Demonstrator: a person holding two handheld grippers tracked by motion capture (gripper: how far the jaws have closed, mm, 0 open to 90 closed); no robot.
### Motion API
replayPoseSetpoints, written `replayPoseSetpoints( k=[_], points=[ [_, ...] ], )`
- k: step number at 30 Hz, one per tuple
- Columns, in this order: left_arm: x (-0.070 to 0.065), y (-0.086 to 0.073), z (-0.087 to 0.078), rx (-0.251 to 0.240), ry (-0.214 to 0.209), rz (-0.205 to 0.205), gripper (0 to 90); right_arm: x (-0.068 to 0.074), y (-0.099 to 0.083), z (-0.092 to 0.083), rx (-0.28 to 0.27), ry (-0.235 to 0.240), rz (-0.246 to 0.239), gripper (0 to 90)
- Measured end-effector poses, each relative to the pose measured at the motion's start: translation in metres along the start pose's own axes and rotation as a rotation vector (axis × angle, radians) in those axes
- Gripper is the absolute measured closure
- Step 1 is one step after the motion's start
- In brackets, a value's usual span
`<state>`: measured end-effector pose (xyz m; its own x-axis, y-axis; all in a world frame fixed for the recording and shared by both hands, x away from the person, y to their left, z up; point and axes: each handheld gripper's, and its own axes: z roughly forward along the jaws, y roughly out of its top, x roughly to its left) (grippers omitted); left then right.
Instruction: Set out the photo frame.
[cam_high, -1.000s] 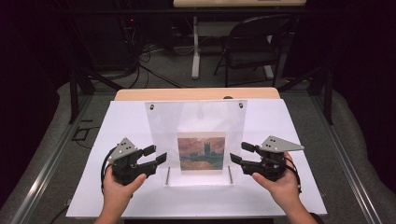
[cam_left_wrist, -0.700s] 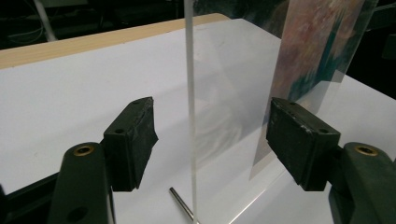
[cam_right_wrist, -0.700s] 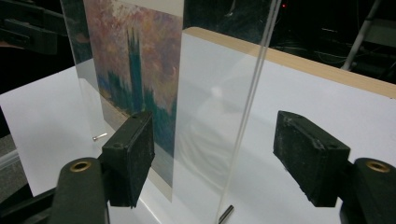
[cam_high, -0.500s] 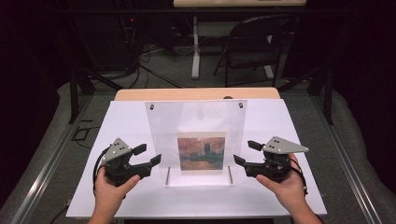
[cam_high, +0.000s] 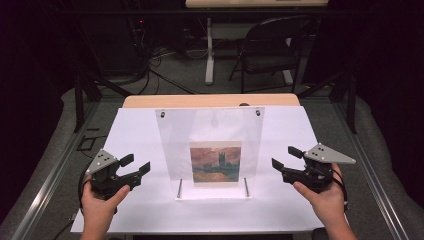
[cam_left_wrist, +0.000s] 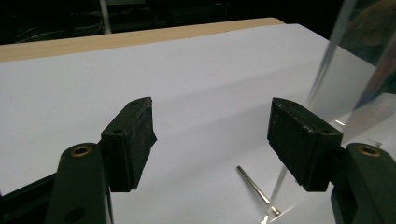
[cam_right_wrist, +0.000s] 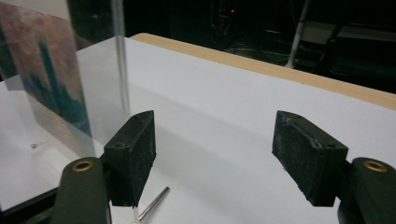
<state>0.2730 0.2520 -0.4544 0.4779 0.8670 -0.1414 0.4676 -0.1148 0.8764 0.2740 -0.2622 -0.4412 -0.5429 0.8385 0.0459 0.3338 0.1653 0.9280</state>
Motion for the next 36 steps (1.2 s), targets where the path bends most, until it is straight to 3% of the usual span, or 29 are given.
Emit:
replayPoseSetpoints(
  k=[11,20,25,36],
  points=[
    [0.020,-0.033,0.016,0.005,0.035,-0.066,31.8,-0.010,-0.030,0.013,0.037,-0.076,0.008,30.7],
    [0.031,-0.053,0.027,0.043,0.048,-0.113,31.8,-0.013,-0.053,0.028,0.044,-0.082,0.029,30.6],
    [0.031,-0.058,0.033,0.061,0.053,-0.105,31.8,-0.014,-0.066,0.040,0.102,-0.068,0.052,30.6],
    [0.025,-0.069,0.048,0.126,0.052,-0.039,31.8,-0.012,-0.081,0.052,0.126,-0.037,0.069,30.6]
  ],
)
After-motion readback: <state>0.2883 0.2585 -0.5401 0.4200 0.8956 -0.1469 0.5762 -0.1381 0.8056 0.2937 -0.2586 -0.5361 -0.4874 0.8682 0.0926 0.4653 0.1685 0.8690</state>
